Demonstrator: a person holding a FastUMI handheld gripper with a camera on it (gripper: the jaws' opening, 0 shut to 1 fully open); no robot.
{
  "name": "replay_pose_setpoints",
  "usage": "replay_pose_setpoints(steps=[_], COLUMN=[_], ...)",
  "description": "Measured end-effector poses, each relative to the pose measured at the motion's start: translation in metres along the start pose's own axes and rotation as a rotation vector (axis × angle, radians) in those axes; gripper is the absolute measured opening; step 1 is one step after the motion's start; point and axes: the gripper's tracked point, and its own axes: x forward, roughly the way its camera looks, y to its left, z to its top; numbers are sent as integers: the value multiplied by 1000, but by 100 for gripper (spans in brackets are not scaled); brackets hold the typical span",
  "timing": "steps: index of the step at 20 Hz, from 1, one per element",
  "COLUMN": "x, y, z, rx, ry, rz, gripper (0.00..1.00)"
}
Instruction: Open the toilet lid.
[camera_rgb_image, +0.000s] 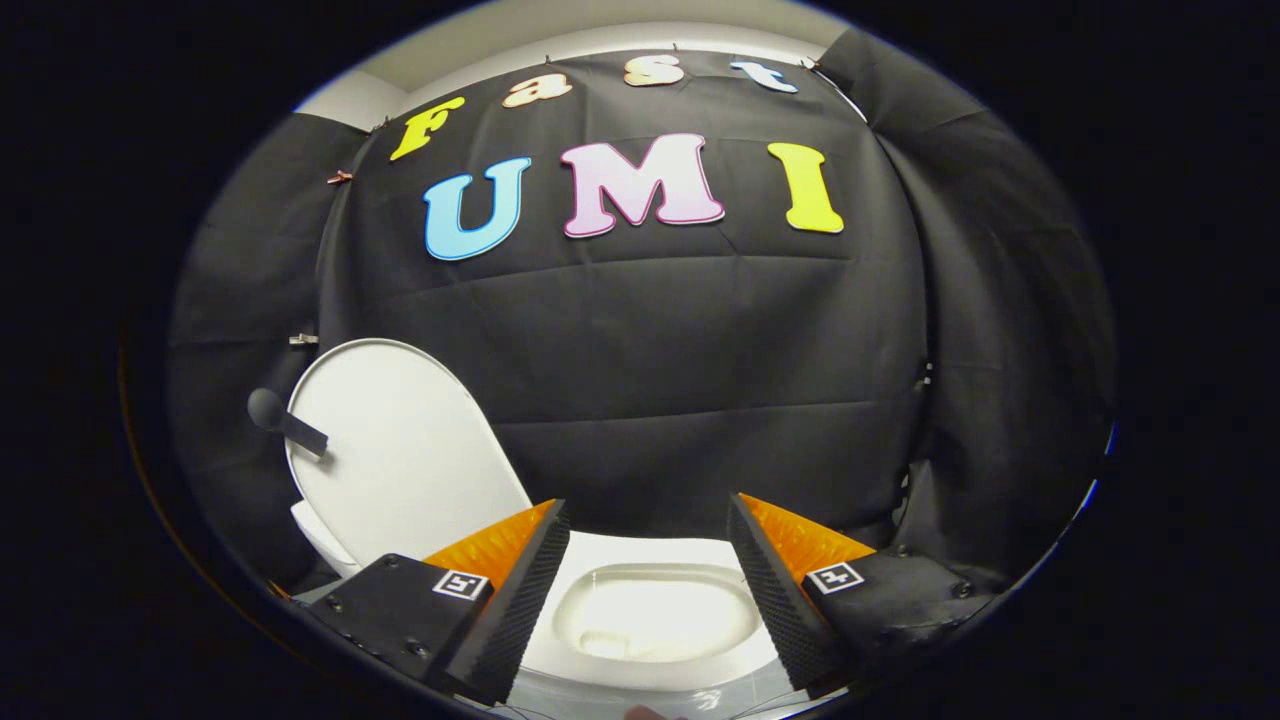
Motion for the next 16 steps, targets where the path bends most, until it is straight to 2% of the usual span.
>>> replay_pose_setpoints(steps=[6, 16], x=[11, 12], y=[-21, -17], z=[-8, -20], rx=[-2, -25], ry=[-41, -47], rz=[-34, -27], gripper=[99, 99])
